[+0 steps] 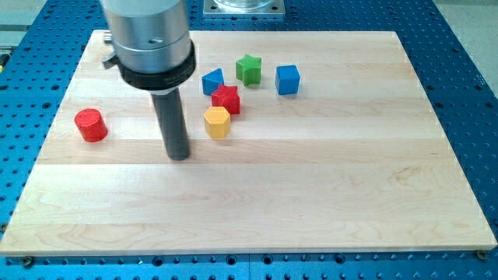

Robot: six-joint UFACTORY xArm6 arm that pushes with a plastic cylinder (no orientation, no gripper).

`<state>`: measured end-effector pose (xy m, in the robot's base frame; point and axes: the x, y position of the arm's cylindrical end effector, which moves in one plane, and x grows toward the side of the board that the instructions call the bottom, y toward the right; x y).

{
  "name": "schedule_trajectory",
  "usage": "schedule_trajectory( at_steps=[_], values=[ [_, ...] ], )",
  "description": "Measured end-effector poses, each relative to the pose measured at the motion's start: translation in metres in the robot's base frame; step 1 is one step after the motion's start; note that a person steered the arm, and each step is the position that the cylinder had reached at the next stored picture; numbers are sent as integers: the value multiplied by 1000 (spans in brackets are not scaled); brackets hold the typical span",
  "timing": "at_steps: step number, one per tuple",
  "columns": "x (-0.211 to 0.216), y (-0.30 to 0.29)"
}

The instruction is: Move the red circle near to the green circle

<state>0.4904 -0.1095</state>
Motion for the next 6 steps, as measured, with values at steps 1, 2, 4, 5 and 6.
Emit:
schedule_trajectory(
  at_steps=[1,2,4,5,6],
  values=[
    [30,-58],
    [18,-150],
    [-52,-156],
    [-54,-106],
    [-59,-73]
  ],
)
